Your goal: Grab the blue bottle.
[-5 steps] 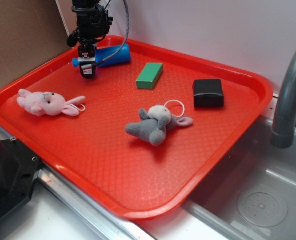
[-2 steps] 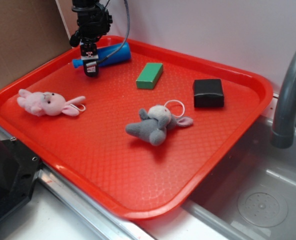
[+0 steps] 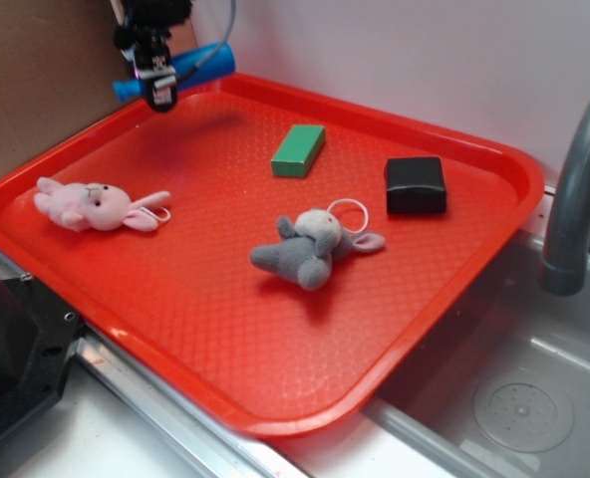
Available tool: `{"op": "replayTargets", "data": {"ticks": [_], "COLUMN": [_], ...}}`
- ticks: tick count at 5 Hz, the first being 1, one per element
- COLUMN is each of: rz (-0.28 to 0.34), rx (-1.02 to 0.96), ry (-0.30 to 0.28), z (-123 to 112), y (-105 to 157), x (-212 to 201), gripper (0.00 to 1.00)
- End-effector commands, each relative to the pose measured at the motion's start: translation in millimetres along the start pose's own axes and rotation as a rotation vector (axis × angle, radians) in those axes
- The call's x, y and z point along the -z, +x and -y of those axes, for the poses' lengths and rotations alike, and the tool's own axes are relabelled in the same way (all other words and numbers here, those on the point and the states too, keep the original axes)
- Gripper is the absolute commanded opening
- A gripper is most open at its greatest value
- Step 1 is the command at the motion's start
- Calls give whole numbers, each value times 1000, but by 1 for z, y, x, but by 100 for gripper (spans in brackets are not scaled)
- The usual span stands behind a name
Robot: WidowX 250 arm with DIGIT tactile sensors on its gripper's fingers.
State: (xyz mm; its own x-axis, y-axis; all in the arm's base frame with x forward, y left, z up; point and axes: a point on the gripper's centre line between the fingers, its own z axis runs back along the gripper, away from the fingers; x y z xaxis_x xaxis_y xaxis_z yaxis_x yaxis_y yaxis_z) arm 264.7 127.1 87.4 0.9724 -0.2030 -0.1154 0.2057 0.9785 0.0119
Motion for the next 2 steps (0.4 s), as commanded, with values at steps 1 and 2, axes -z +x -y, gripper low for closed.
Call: {"op": "replayTargets", "data": {"ticks": [1, 2], "rz": [238, 260], "rx": [-488, -490], "ry": [-98, -138], "z": [58, 73], "y": [-40, -60], "x": [-124, -173], "gripper": [0, 0]}}
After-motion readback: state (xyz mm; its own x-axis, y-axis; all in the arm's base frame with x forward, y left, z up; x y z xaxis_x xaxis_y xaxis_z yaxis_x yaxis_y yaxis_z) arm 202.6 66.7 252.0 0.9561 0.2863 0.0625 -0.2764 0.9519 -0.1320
